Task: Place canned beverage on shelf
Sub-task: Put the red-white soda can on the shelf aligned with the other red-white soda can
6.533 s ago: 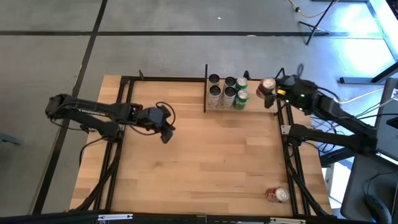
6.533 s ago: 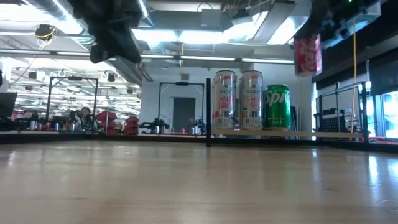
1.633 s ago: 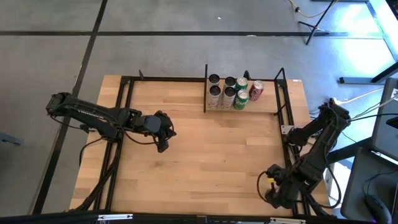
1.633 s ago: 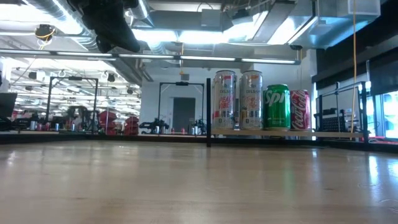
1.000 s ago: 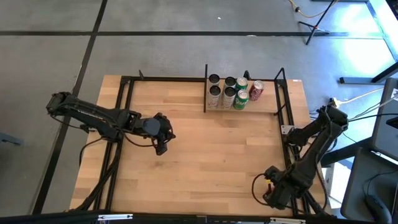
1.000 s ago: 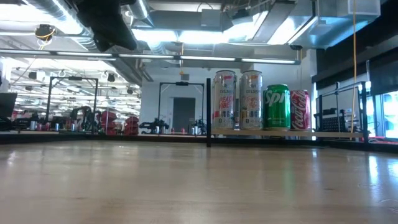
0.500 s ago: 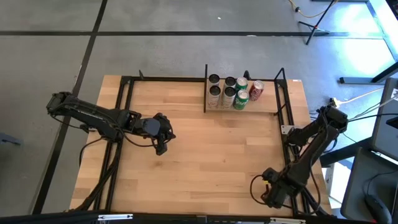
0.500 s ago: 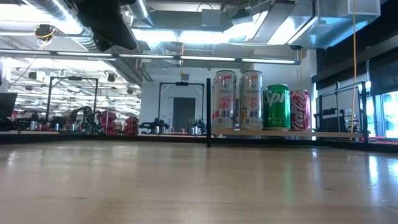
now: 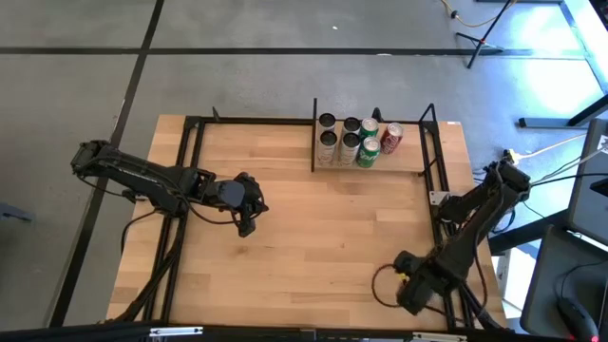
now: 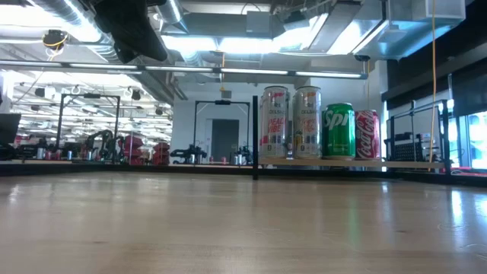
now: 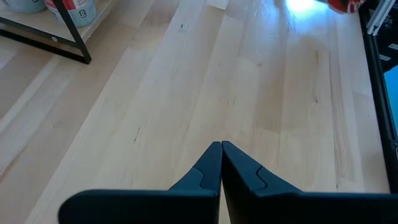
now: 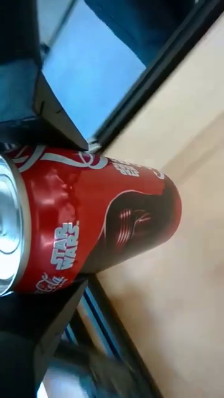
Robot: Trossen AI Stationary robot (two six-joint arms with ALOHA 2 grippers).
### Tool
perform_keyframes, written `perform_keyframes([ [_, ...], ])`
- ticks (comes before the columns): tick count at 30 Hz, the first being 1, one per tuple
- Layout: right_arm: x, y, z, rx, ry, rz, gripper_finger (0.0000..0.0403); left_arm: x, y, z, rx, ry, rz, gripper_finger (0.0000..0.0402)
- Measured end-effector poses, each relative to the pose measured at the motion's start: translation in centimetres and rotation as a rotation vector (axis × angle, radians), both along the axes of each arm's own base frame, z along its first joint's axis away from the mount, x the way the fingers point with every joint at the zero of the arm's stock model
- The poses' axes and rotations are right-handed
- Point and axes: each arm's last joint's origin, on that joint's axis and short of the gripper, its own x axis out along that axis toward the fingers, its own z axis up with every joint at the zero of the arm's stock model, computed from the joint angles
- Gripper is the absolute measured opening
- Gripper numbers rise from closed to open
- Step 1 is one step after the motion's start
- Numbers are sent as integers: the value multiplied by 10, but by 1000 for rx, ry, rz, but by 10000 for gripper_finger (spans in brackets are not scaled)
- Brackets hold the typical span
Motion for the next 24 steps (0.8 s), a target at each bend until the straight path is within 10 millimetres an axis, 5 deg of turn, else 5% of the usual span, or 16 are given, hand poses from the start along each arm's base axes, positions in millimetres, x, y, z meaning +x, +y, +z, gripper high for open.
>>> perform_keyframes([
  [10,45,-84,73,-237,-155,158,273,0,0,0,0,0,-1,3],
  [24,74,-227,81,-337,-217,250,273,-1,0,-1,17,16,-21,3],
])
